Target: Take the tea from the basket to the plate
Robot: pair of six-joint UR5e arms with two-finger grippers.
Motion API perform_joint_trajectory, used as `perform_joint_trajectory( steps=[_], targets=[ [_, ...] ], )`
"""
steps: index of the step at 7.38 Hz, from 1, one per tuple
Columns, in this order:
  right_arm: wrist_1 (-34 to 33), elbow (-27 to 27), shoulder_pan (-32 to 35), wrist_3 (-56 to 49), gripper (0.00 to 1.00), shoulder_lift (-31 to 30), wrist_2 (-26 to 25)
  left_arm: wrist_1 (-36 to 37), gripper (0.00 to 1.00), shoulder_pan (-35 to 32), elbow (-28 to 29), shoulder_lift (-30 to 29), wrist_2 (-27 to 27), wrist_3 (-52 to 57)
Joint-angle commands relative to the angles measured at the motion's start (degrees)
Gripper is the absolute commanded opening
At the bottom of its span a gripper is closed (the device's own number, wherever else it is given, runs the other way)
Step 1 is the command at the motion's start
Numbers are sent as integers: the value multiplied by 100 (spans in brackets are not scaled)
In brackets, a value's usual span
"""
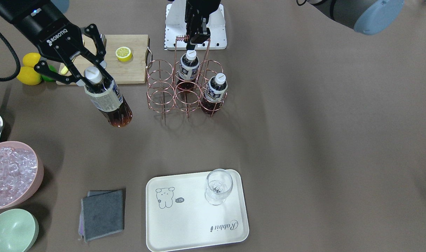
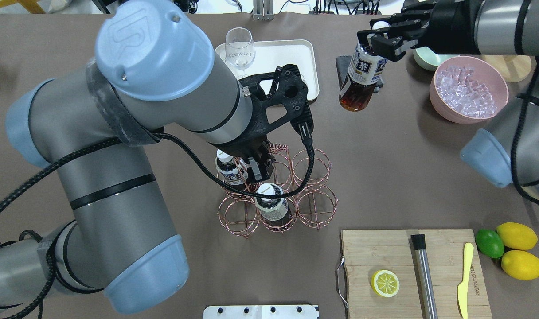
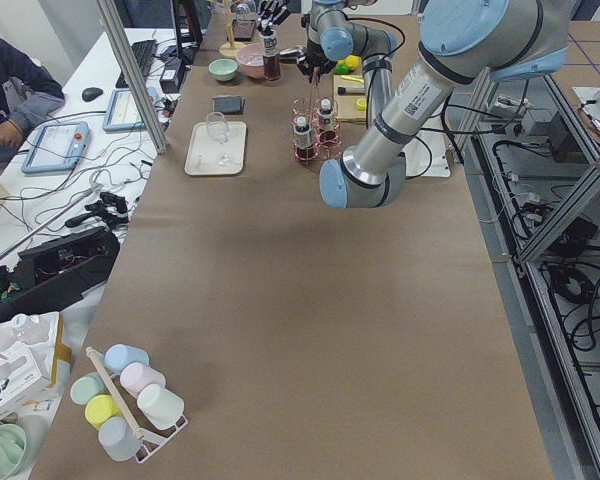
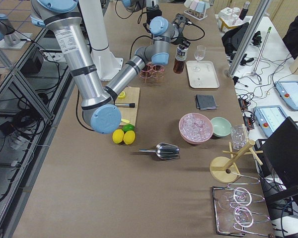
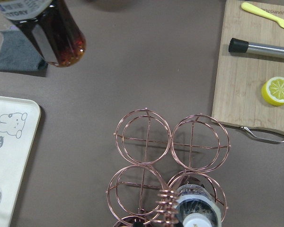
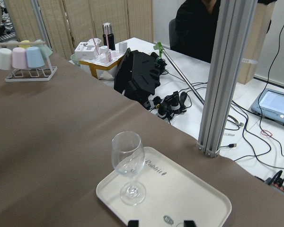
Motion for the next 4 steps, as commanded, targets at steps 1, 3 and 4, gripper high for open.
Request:
perform_joint_trajectory(
  steps=[1,3,4],
  targets=[
    [910,-1396,44,316,0,838,-560,-2,0,-3,26,-9,-2,0],
    [1532,-2528,44,371,0,1419,-904,7,0,-12,44,-9,-2,9],
    [1693,-3065,35,440,0,1717,-992,-1,0,-12,61,-9,-2,9]
  ],
)
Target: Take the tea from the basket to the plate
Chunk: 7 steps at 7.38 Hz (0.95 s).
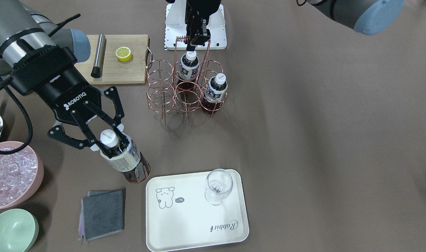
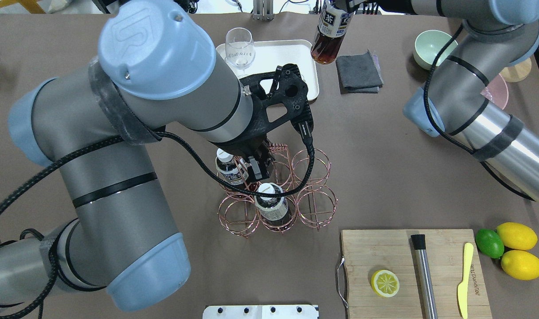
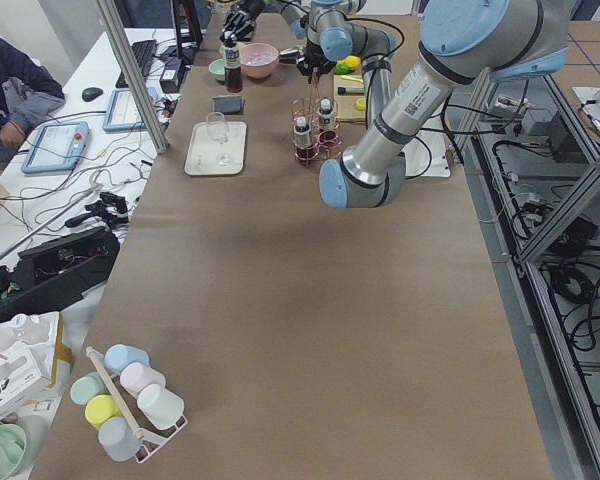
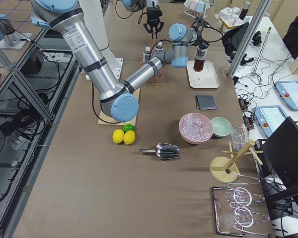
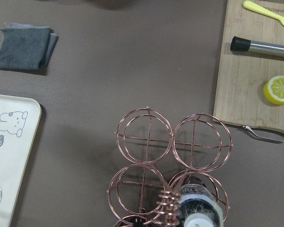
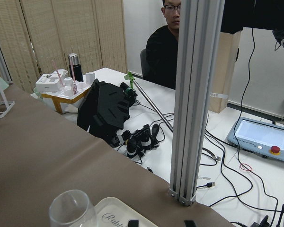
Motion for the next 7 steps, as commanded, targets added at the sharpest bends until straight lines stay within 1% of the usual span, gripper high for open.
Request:
perform_joint_trajectory(
  steps=[1,2,3,4,5,6,7],
  targets=[
    [411,-1316,-8,107,0,753,-243,-4,0,-2,14,-1,0,4],
    [429,-1572,-34,107,0,851,-252,-4,0,-2,23,-1,0,4],
    [629,-1757,-121,107,0,878,-330,5,0,-2,23,-1,9,4],
    [831,-1864,-279,107,0,870,-583,5,0,-19,32,-10,9,4],
    [877,-1908,-385,115,0,887,-742,49,0,-150,32,-27,-8,22],
    [1034,-2057,-595,211,0,957,-1109,214,0,-290,-12,-53,-35,213],
    [1105,-2293,-623,221,0,1097,-1174,312,0,-466,-21,-80,-226,302]
  ],
)
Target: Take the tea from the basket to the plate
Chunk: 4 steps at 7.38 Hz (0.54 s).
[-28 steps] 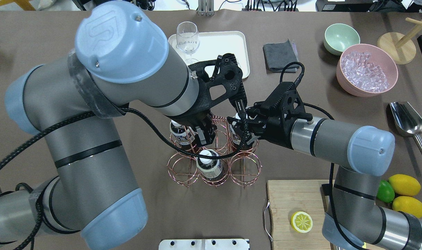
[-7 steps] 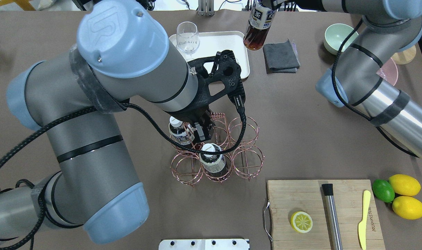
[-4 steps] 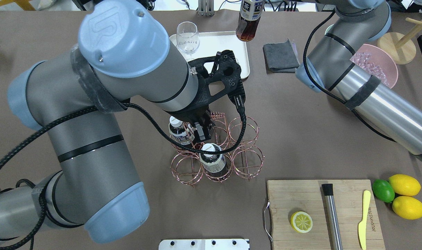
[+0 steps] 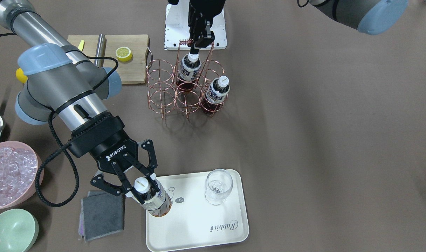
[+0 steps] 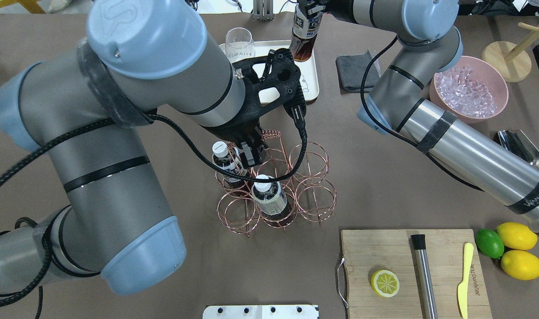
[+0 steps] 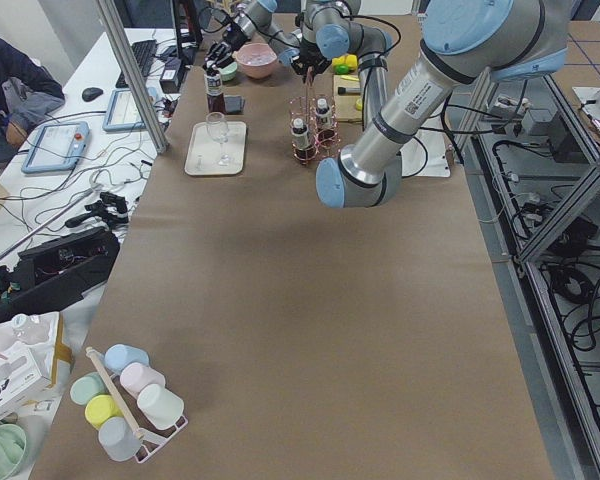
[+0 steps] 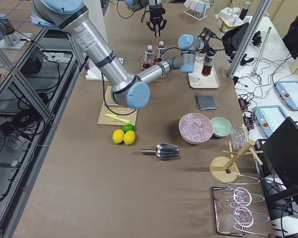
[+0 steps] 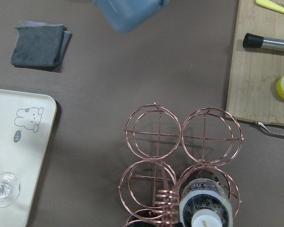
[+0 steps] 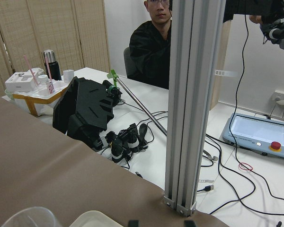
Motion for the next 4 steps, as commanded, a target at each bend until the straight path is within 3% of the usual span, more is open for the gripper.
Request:
perform_joint_trajectory(
  steps=[1,4],
  targets=[
    [172,-472,-163,66,0,278,-307,241,0,-507,-39,-51,-401,276],
    [172,-754,-268,58,0,446,-412,531,0,-1113,-47,9,-841,864]
  ],
)
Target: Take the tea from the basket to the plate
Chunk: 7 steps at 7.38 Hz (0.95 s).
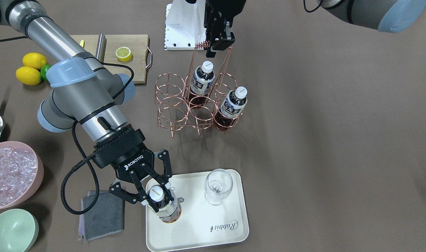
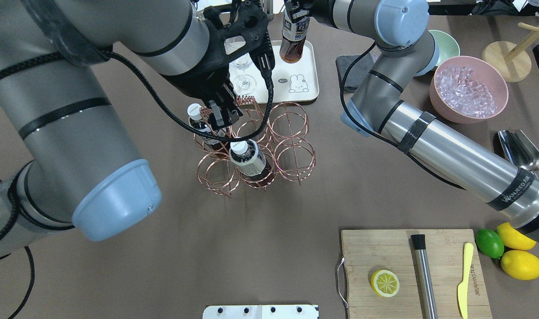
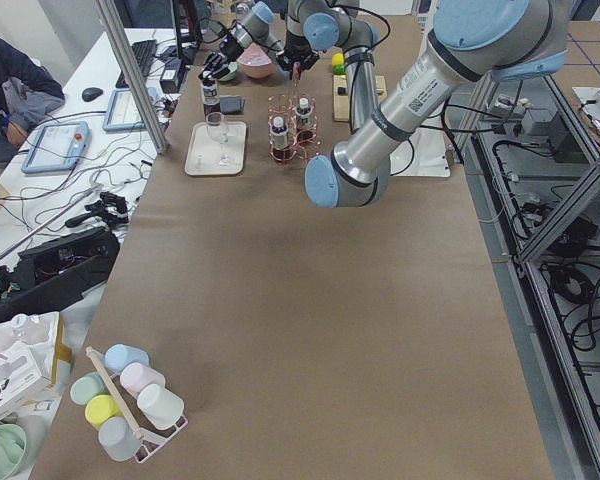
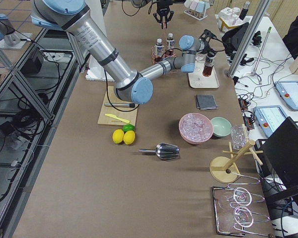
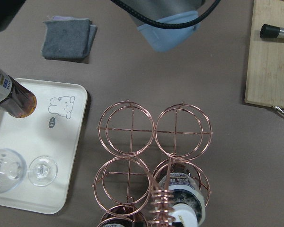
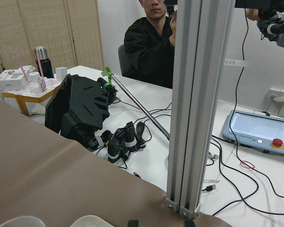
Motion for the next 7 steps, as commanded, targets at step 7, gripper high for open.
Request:
perform_joint_trajectory(
  steps=[7],
  targets=[
    [21,-332,-338,-9,0,20,-294,554,0,-2130,-39,1430,-1233,2043]
  ],
)
